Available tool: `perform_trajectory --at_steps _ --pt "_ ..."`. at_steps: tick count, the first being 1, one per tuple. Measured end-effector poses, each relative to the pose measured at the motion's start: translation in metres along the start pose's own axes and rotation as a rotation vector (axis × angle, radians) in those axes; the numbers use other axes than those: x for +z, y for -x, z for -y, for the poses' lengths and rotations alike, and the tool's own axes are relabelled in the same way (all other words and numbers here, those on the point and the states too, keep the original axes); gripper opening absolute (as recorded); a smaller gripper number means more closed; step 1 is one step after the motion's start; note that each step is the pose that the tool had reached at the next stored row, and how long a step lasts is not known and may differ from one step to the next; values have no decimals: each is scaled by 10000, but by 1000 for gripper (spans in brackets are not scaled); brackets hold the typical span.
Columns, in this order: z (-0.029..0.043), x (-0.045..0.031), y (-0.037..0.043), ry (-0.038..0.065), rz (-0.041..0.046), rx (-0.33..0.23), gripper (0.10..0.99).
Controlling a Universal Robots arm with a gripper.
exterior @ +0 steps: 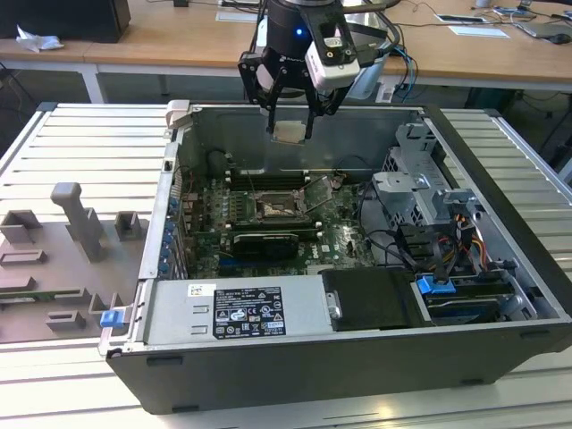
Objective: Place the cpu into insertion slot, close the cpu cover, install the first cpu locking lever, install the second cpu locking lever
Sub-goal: 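Place the cpu into insertion slot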
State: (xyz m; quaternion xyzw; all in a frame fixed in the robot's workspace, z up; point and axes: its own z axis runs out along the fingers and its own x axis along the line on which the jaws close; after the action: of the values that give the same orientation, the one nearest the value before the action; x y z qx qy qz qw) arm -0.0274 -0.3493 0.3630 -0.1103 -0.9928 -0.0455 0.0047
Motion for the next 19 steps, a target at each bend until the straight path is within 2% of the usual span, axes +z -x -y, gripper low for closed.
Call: perform_trajectory --at_steps 19 --pt "0 0 0 5 19 216 541"
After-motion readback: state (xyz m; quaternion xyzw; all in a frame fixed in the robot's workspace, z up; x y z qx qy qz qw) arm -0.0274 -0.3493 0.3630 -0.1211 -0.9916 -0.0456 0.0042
